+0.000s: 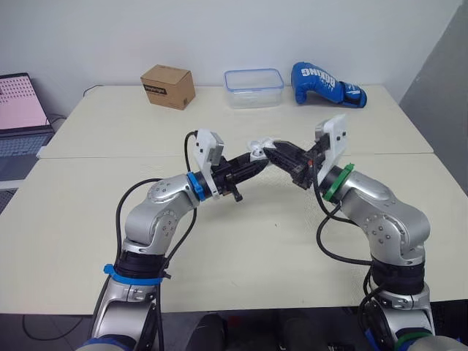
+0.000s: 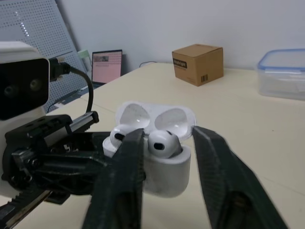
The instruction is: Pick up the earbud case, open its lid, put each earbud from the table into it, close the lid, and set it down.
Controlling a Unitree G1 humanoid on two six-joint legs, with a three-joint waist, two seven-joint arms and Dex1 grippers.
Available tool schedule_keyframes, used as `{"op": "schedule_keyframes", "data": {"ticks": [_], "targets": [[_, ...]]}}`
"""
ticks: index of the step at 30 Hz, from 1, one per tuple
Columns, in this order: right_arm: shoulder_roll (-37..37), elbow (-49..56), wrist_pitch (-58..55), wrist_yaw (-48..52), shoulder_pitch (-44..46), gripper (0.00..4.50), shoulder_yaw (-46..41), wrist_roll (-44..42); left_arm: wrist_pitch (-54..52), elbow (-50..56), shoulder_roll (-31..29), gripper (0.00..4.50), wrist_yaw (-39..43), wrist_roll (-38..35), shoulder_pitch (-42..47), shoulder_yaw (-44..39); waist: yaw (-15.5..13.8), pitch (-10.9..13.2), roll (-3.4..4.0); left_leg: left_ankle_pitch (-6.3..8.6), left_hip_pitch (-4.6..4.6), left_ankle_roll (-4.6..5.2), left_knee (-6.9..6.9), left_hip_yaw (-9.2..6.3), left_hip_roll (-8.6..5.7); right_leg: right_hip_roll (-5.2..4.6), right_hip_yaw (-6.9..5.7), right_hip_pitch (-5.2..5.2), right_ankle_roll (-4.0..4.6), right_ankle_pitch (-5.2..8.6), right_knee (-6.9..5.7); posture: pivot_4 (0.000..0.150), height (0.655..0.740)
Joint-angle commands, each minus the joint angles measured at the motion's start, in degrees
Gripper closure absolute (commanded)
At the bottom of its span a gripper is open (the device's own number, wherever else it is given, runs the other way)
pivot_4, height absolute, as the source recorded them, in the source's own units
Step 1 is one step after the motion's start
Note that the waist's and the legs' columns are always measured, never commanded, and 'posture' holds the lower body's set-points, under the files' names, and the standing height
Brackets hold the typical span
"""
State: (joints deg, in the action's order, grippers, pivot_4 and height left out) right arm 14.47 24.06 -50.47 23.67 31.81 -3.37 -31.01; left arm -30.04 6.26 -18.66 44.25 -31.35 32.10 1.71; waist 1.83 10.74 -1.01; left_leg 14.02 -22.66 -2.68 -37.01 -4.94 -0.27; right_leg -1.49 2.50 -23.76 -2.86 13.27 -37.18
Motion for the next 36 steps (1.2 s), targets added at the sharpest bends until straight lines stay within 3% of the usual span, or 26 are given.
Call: {"op": "schedule_keyframes", "data": {"ticks": [1,7,15,18,23,30,36], "targets": [[0.3,1.7,0.0,-0.2,-0.1,2.11,0.1,-1.3,1.8,2.4,0.5,3.74,0.1,-0.6,1.2,-0.9,0.0,0.0,0.00,0.00,0.00,0.00,0.00,0.00,0.00,0.00,0.00,0.00,0.00,0.00,0.01,0.150,0.7400],[2.4,2.7,-0.6,0.1,-1.5,2.11,-1.2,-2.3,2.3,1.9,0.3,3.74,0.3,-0.3,1.0,-0.9,0.0,0.0,0.00,0.00,0.00,0.00,0.00,0.00,0.00,0.00,0.00,0.00,0.00,0.00,0.02,0.150,0.7400],[10.8,2.7,-3.8,5.6,-5.1,2.11,-8.3,-10.6,1.1,2.1,-1.9,3.74,2.7,-0.9,1.3,-0.7,-0.1,0.0,0.00,0.00,-0.02,0.01,0.00,0.01,-0.01,0.00,0.00,0.02,0.00,0.00,0.06,0.150,0.7400],[9.5,-6.1,-1.3,5.2,-3.2,2.65,-9.0,-9.8,-0.6,3.6,-4.2,3.74,5.8,-1.6,1.0,0.9,0.1,0.0,-0.01,0.00,0.01,0.01,0.00,0.03,0.02,0.05,0.02,0.04,0.00,0.00,0.06,0.150,0.7400],[8.3,-15.1,3.7,9.3,1.7,4.47,-3.1,-5.9,-1.1,3.8,-5.8,3.74,9.7,-0.8,1.4,3.6,0.3,0.0,0.01,0.00,0.10,0.03,0.04,0.18,0.13,0.16,0.15,0.03,0.02,0.02,0.06,0.150,0.7400],[10.1,-15.5,-2.7,17.2,7.5,4.47,-2.4,-13.6,0.2,2.6,-6.0,3.74,11.4,0.9,2.0,4.9,0.0,0.0,0.01,0.00,0.03,0.03,0.03,0.15,0.12,0.14,0.13,0.01,0.02,0.02,0.08,0.150,0.7400],[11.6,-11.6,-8.4,16.0,7.5,4.47,-5.4,-19.4,0.4,2.6,-6.5,3.74,11.9,1.7,-0.2,5.1,0.0,0.0,0.01,0.00,0.04,0.03,0.03,0.14,0.13,0.14,0.12,0.01,0.02,0.02,0.07,0.150,0.7400]]}}
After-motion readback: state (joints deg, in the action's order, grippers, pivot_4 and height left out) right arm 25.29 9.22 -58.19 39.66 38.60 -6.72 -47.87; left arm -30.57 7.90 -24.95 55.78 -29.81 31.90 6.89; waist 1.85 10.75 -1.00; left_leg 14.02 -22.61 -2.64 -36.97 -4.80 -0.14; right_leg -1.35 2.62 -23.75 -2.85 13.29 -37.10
